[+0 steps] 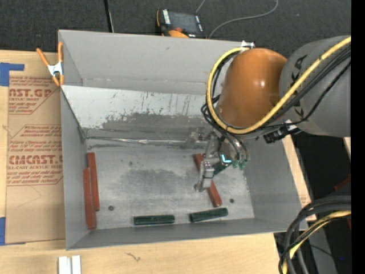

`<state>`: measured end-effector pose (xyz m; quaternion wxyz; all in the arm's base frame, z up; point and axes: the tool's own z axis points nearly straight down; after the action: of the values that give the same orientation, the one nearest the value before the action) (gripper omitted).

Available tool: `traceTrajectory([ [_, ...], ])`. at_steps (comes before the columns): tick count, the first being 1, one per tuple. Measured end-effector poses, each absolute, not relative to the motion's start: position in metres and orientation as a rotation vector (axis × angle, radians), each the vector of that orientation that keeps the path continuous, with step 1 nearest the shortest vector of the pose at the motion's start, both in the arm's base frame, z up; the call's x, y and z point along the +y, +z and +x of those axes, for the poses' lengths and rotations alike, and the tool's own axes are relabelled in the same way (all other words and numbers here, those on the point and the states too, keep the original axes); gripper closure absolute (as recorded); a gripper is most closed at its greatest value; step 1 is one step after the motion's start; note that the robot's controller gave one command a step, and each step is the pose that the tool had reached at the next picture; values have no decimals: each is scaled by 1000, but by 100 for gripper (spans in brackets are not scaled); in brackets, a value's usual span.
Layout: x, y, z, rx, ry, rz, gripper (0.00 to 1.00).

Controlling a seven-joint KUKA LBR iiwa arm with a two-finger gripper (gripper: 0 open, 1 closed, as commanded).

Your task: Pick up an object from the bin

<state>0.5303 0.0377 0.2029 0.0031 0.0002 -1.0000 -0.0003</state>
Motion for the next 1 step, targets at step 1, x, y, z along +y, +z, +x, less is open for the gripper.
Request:
traceTrajectory([
  [1,-70,148,499,-3137,5,12,0],
])
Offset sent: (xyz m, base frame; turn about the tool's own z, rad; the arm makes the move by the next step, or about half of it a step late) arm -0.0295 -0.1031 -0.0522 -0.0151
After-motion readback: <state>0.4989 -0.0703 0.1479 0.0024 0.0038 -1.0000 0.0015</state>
